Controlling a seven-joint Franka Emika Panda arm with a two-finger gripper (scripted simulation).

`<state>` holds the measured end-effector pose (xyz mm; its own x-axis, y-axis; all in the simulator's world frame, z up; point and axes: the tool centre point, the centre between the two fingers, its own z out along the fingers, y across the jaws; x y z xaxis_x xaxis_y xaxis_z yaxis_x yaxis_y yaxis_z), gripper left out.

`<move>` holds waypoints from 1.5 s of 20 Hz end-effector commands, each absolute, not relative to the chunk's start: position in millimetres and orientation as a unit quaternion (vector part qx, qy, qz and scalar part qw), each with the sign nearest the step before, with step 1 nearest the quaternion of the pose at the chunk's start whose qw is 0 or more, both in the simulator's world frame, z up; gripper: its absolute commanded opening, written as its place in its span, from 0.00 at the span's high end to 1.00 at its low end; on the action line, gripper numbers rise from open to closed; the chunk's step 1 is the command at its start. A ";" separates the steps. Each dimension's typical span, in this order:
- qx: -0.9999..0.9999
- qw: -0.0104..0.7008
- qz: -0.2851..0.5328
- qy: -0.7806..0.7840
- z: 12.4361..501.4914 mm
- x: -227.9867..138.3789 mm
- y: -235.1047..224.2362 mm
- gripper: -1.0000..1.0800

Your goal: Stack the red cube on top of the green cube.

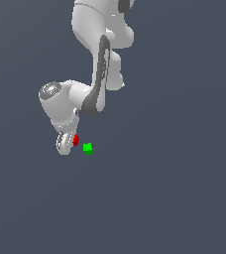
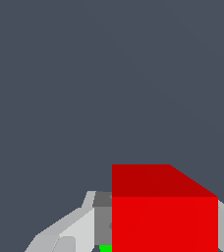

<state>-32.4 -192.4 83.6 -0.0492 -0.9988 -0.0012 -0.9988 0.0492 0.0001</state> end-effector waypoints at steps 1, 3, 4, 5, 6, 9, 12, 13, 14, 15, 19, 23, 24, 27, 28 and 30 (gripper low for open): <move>-0.689 0.000 0.000 0.724 99.3 -32.6 -192.6 1.00; -0.689 0.000 0.000 0.724 108.1 -32.4 -192.7 1.00; -0.689 0.000 0.000 0.724 111.5 -32.3 -192.8 1.00; -0.689 0.000 0.000 0.724 114.2 -32.3 -192.9 1.00; -0.690 0.000 0.000 0.724 116.1 -32.2 -192.7 1.00; -0.690 0.000 0.000 0.724 115.8 -31.8 -192.7 1.00; -0.690 0.000 0.000 0.724 112.7 -31.3 -188.7 1.00; -0.690 0.000 0.000 0.724 110.2 -30.9 -185.6 1.00; -0.690 0.000 0.000 0.724 107.1 -30.3 -181.5 1.00; -0.690 0.000 0.000 0.724 103.2 -29.6 -176.5 1.00; -0.690 0.000 0.000 0.724 81.7 -25.2 -149.6 1.00; -0.690 0.000 0.000 0.724 67.4 -21.3 -131.7 1.00; -0.690 0.000 0.000 0.724 65.6 -20.6 -129.3 1.00; -0.690 0.000 0.000 0.724 64.3 -20.1 -127.7 0.04; -0.690 0.000 0.000 0.724 64.3 -20.1 -127.7 0.04; -0.690 0.000 0.000 0.724 64.3 -20.1 -127.7 0.04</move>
<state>-20.3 -127.5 64.3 -0.0476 -0.9989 -0.0007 -0.9989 0.0476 0.0008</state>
